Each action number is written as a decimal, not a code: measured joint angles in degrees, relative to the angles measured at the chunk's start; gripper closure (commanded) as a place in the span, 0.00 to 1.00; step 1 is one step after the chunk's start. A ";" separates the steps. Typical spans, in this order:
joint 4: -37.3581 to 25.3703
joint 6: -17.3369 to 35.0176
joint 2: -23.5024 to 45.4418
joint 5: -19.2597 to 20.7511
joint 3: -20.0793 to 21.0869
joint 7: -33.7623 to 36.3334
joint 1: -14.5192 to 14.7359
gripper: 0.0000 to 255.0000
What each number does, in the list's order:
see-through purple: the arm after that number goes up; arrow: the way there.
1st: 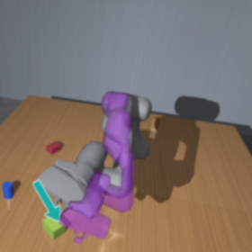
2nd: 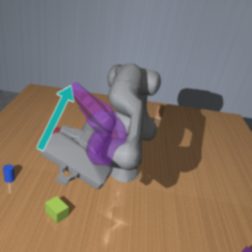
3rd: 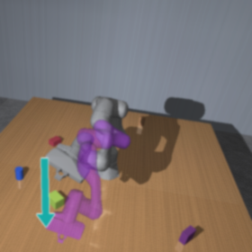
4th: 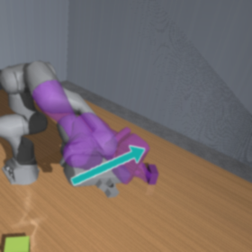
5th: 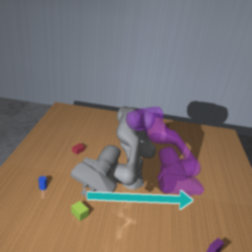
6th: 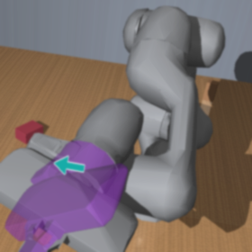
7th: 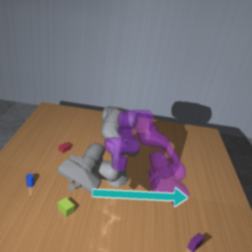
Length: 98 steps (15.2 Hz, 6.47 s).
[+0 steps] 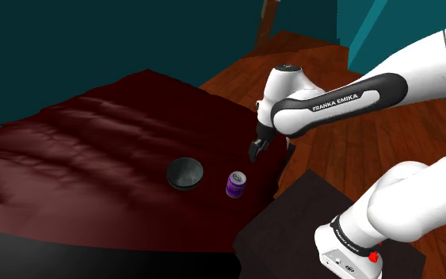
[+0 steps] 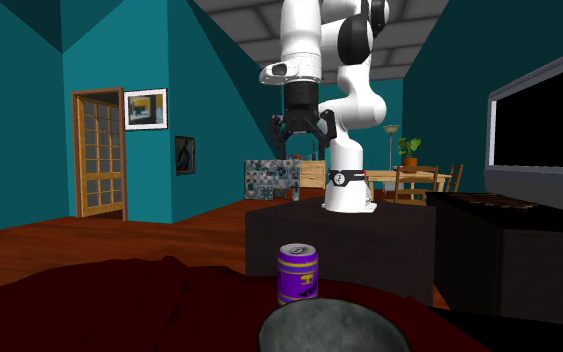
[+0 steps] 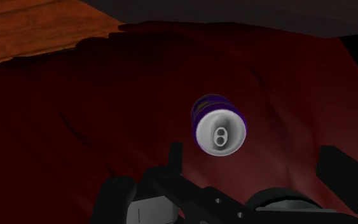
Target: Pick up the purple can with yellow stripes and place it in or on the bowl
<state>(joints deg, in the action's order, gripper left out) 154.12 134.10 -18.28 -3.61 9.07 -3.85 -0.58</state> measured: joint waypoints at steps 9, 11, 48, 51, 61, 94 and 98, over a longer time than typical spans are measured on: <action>-3.33 20.20 22.22 5.52 1.28 5.28 -0.67 0.00; -5.71 24.06 28.20 8.19 0.56 7.35 -0.25 0.00; -9.10 28.76 35.78 11.52 -1.17 10.06 1.16 1.00; -8.59 26.87 33.38 10.46 -0.32 9.23 0.50 1.00; -8.05 18.87 24.67 6.20 1.81 6.05 -0.88 1.00; -57.60 -8.29 48.03 12.24 4.93 20.56 9.55 1.00; -57.10 -6.09 49.79 12.75 4.61 20.92 9.78 1.00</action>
<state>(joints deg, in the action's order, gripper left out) 97.02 128.02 31.50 9.14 13.67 17.08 9.20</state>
